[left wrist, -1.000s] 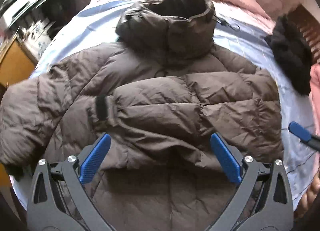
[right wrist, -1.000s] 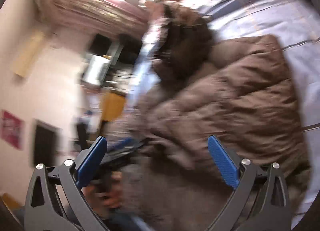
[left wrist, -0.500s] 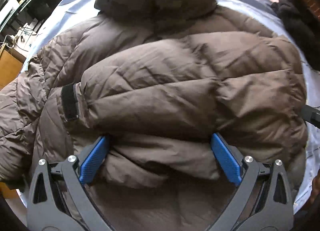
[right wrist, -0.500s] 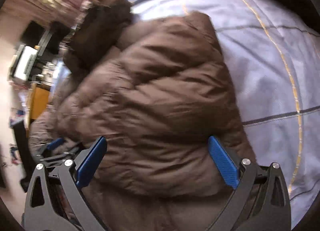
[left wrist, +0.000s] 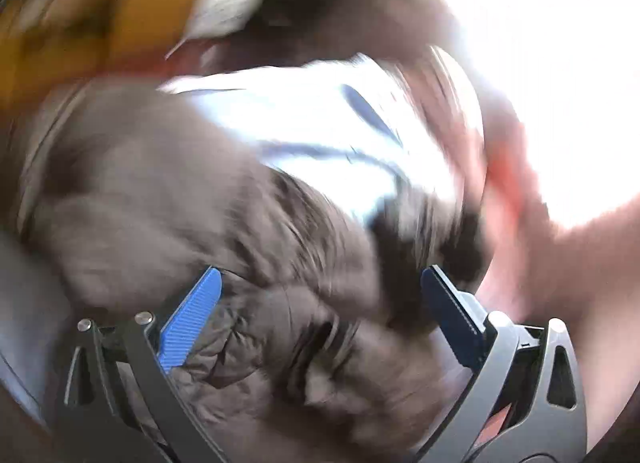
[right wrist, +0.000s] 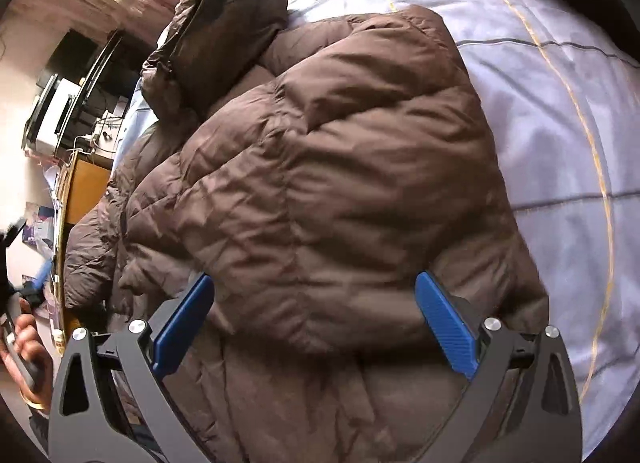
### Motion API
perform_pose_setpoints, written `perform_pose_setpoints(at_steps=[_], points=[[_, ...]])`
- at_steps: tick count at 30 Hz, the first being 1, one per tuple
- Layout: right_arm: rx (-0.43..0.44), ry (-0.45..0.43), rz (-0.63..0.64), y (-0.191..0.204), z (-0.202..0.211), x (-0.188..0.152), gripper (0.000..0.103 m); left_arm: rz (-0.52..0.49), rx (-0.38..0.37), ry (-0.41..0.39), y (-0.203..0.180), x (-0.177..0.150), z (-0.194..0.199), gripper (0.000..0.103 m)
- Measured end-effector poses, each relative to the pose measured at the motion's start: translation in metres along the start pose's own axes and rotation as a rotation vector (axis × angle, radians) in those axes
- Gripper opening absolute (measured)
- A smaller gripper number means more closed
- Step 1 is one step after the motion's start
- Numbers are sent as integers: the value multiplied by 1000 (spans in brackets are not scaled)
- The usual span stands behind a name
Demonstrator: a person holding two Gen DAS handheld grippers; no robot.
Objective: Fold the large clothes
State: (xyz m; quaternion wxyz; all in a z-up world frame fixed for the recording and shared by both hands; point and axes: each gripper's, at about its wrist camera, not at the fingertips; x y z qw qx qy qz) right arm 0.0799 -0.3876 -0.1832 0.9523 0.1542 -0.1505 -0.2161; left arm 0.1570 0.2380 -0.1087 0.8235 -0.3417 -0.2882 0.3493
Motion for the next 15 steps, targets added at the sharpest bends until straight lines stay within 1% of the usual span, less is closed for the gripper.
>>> perform_pose_setpoints(at_steps=[1,3,4,6,7,9,10,12,15], points=[[13,-6,21,7,6,-8,101,142,-24,-26,31,12,11,101],[13,-5,69,22,11,-22,101,409,-8,-64,94,25,28,101],[9,-2,89,28,12,-27,101,515,4,-69,122,25,33,101],[0,8,124,38,8,-35,101,621,29,-46,155,26,33,101],[-1,15,134,43,5,-37,101,644,46,-22,167,28,30,101],[-9,29,156,49,-1,-39,101,651,77,14,179,32,26,101],[-18,30,158,50,-2,-39,101,655,85,19,183,33,25,101],[-28,32,155,52,-6,-38,101,669,110,-3,192,37,24,101],[-5,52,140,49,-10,-37,101,679,151,-36,204,49,22,101]])
Point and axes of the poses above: each gripper's, at about its wrist camera, not at the fingertips, and z roughly against the way its jaws point, y to its left, x to its top, and after that the axes turned 5 degrees about -x, right-handed
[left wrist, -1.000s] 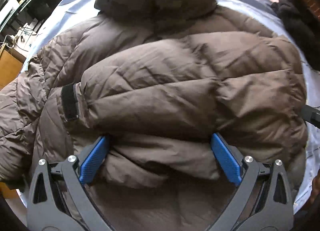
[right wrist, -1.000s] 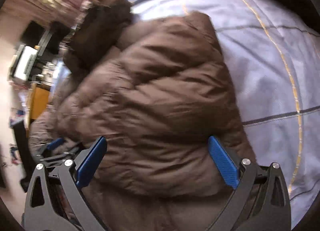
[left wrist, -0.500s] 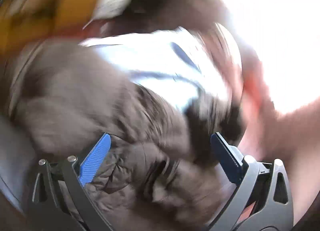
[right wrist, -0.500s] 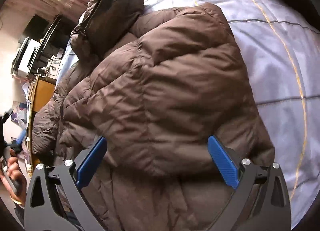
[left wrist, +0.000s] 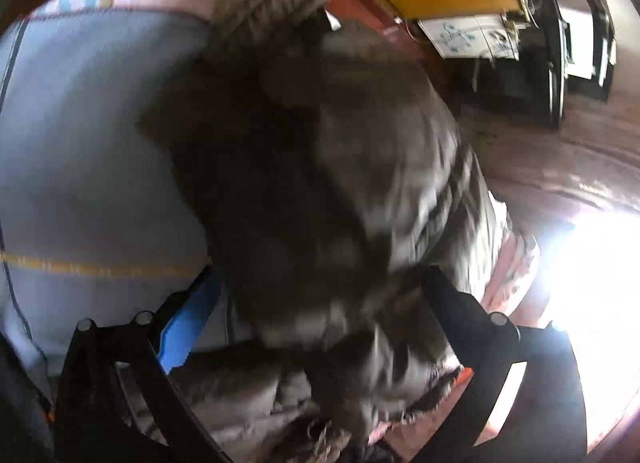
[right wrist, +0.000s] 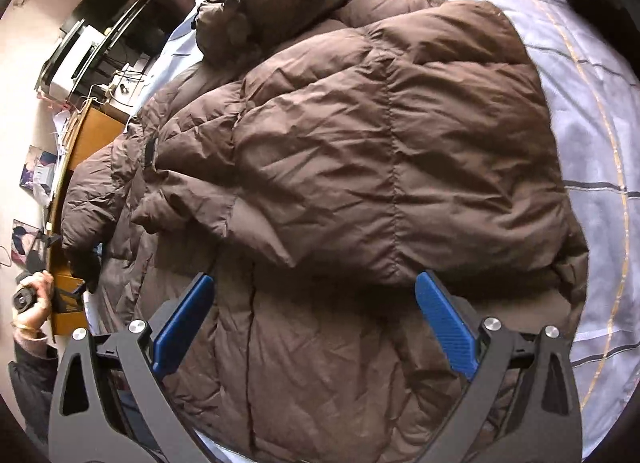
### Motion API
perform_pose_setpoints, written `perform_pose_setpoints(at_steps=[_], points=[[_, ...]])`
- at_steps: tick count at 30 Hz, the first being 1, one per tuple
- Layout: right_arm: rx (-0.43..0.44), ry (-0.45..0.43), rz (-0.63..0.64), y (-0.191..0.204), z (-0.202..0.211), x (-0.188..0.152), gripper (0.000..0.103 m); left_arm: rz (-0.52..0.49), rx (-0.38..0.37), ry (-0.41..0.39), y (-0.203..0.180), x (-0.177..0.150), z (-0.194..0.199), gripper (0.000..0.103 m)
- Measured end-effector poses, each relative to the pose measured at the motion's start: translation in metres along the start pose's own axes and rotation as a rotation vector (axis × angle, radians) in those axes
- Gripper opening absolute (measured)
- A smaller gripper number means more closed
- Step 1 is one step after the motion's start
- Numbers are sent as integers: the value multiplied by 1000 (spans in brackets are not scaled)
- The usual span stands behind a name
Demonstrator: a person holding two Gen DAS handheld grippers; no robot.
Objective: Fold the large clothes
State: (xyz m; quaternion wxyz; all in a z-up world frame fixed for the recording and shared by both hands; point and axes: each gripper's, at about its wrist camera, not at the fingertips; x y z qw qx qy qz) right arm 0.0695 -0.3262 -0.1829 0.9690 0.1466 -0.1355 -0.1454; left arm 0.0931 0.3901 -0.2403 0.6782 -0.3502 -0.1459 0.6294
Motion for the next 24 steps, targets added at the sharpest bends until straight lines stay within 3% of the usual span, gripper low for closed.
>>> perform_pose_setpoints(at_steps=[1,2,3,4,5,6,8,11,14,16,17,20,22,24], points=[[6,4,-2,-2,-1,0,101,-8,6,-2,-2,4,-4,101],[7,5,-4,-1,-2,-1,101,-15,7,1,-4,11,-5,94],[6,5,-4,-2,-2,-1,101,-22,-8,4,-7,13,-8,70],[6,2,-5,-1,-1,-2,101,-22,-24,6,-9,14,-6,56],[6,-2,-6,-2,1,-3,101,-27,-44,0,-13,18,-2,35],[8,-7,-9,-3,2,-2,101,-54,-73,-25,-20,16,3,26],[15,-15,-21,-6,5,-2,101,-145,-120,-71,-39,7,17,21],[36,-25,-57,-11,9,0,101,-324,-249,-68,-79,-30,40,20],[53,-40,-72,-13,15,2,101,-572,-393,23,-126,-96,54,20],[44,-51,-68,-13,18,3,101,-797,-454,129,-152,-161,60,21],[41,-54,-68,-14,19,3,101,-875,-461,175,-158,-185,59,23],[46,-55,-84,-19,20,4,101,-1125,-442,425,-159,-282,40,43],[48,-53,-101,-24,19,5,101,-1260,-377,603,-141,-344,15,47],[53,-49,-115,-28,18,7,101,-1375,-289,678,-123,-382,0,58]])
Point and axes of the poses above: each gripper's, at about its wrist camera, not at the fingertips, and z roughly against the way its jaws point, y to its left, x to its top, and after that the axes turned 5 degrees about -x, right-handed
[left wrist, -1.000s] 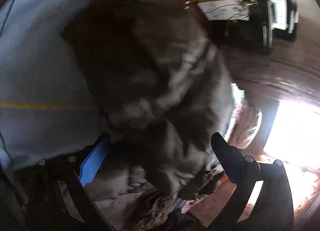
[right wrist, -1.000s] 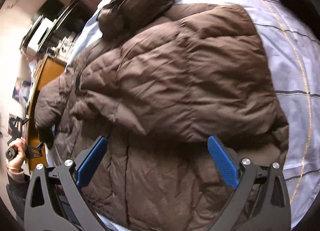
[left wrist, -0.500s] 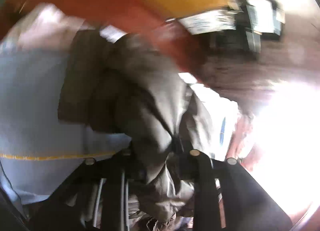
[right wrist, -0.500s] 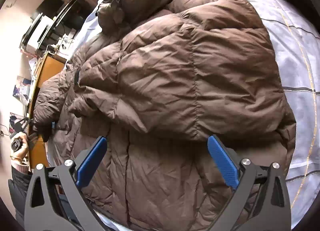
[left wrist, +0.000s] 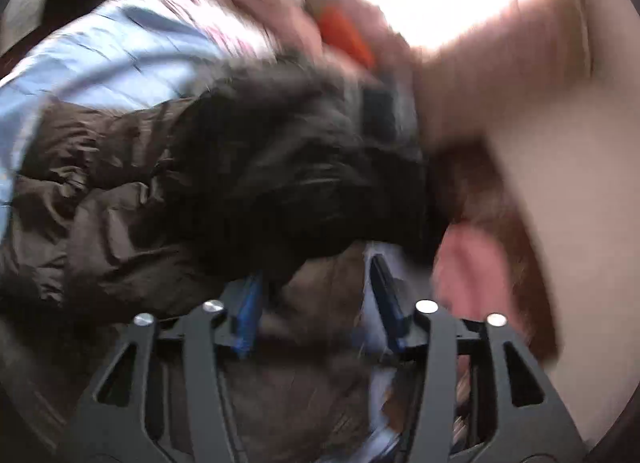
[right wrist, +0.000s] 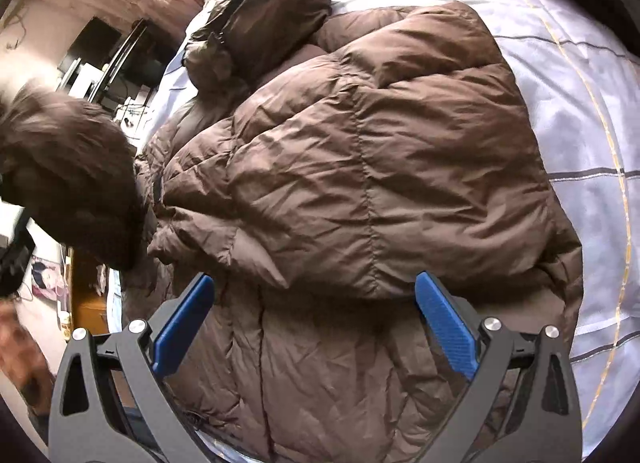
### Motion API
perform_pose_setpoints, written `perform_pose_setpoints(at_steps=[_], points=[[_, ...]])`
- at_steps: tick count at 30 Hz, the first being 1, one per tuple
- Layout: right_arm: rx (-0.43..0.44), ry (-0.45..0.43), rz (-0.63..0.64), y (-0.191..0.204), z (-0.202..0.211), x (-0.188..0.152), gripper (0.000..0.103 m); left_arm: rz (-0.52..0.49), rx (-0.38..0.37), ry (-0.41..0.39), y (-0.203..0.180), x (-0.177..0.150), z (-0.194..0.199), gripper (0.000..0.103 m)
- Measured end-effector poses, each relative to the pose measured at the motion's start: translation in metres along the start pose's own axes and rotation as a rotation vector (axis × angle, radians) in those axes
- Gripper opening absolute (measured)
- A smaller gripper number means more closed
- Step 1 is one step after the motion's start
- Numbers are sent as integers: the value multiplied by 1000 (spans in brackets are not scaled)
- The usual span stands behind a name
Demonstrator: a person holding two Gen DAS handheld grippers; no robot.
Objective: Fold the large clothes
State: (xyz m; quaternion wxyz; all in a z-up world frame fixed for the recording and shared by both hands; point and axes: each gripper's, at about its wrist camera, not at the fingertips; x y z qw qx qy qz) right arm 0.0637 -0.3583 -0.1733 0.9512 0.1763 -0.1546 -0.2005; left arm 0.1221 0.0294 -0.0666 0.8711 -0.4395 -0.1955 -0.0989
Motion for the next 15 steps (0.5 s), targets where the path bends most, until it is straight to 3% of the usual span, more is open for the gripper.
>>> perform_pose_setpoints(at_steps=[1,3,6,10,13,15], points=[[1,-2,-9,-2,1,1,101,-25,9,28,-5,-2,-10,61],[2,-12,-25,-7,3,4,101,-48,21,46,-9,-6,-16,79],[20,-29,-57,-12,4,7,101,-7,77,-6,4,5,-5,87],[61,-15,-78,-14,-3,8,101,107,287,7,48,19,-1,87],[40,-6,-69,-11,-8,6,101,80,469,42,74,23,-15,87],[35,-4,-57,-9,-10,5,101,56,544,54,96,25,-28,87]])
Point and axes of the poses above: each gripper's, at about its wrist camera, not at the fingertips, and z roughly against the way its jaws point, y to its left, x to its top, and after that the axes turned 5 degrees about -x, right-handed
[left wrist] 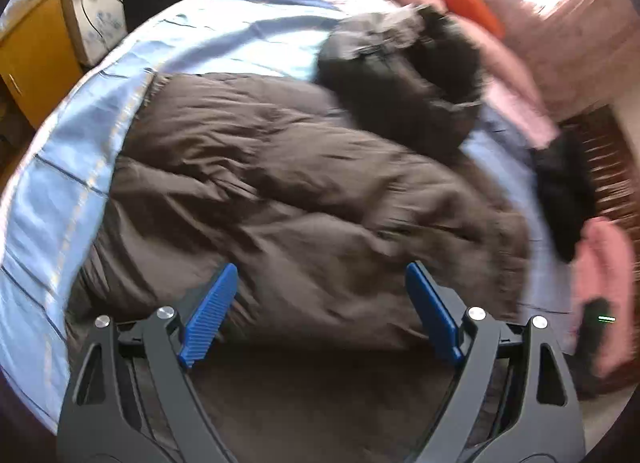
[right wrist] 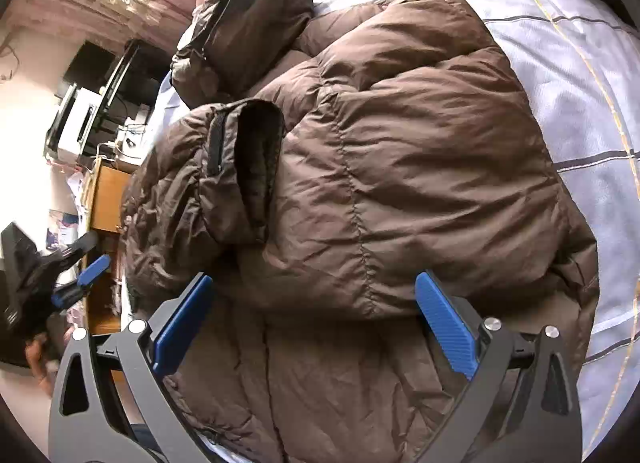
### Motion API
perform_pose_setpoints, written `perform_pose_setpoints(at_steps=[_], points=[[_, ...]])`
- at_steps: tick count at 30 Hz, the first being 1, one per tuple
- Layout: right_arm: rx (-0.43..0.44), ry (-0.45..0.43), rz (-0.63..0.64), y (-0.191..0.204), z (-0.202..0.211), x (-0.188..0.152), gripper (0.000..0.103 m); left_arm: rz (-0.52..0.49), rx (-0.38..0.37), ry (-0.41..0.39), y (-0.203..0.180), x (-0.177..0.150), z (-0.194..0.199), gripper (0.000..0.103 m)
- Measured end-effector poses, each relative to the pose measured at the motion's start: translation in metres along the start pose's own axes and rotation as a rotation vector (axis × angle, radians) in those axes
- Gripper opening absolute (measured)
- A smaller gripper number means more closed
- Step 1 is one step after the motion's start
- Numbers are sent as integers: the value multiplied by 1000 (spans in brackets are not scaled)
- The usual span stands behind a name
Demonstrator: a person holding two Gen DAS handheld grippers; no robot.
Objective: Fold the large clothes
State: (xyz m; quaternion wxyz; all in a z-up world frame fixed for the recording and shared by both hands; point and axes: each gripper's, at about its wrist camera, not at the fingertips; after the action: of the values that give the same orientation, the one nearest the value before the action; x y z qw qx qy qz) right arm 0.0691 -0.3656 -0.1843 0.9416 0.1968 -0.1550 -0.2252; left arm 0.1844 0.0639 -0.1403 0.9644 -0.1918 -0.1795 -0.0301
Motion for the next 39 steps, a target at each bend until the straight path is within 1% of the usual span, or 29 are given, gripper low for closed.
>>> perform_pose_setpoints(at_steps=[2,3,5,6,8,9,11,12,14,16,17,19,20,22,23,24,27,29,30,32,33,34,35,39], points=[[5,4,9,3,0,-2,101,-17,49,60,15,1,-38,87],[9,4,14,4,1,-3,101,-24,84,88,23,0,-46,89],[11,3,24,6,2,-4,101,-31,154,128,38,0,-65,89],[10,1,28,6,4,-4,101,-30,212,142,48,2,-72,89],[13,-2,26,6,5,-4,101,-9,311,134,64,6,-75,89],[18,-1,24,5,6,-3,101,18,358,125,75,9,-75,89],[22,-5,23,4,9,-2,101,61,395,106,90,13,-70,89],[22,-10,27,4,11,-2,101,72,389,96,90,14,-65,87],[14,-29,34,4,16,0,101,69,341,67,79,16,-48,84],[7,-58,37,4,23,-1,101,28,281,13,59,16,-26,86],[7,-74,40,6,25,-1,101,-5,239,-24,44,16,-11,90],[5,-88,58,12,25,-1,101,-53,169,-54,22,11,5,94],[-5,-91,73,16,24,-1,101,-76,130,-51,13,7,10,94],[-59,-100,108,23,21,-3,101,-123,63,-21,-6,2,7,94],[-103,-107,125,26,20,-4,101,-148,36,4,-17,-1,2,94],[-139,-110,137,30,19,-5,101,-165,29,20,-25,-5,-5,94],[-180,-114,181,35,17,-8,101,-221,34,75,-59,-13,-31,94],[-205,-119,211,37,16,-9,101,-256,64,132,-81,-18,-58,94],[-218,-122,225,37,16,-10,101,-274,95,158,-87,-20,-74,97],[-227,-125,238,33,17,-11,101,-309,205,215,-94,-23,-109,101],[-230,-126,238,31,19,-11,101,-312,234,238,-94,-24,-120,101],[-229,-127,236,28,21,-10,101,-304,247,250,-93,-25,-130,101],[-227,-125,230,24,22,-9,101,-295,255,243,-92,-24,-133,101],[-227,-92,177,3,23,-8,101,-299,273,221,-93,-28,-133,101]])
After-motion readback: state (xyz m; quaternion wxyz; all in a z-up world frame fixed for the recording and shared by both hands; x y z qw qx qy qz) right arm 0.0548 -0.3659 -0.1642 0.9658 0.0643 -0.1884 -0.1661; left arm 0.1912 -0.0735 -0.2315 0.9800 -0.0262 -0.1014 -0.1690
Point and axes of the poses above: each gripper's, at about its wrist camera, not at the fingertips, and z roughly against the way its jaws point, y to its left, x to its top, and after that the axes turned 5 degrees about -x, right-handed
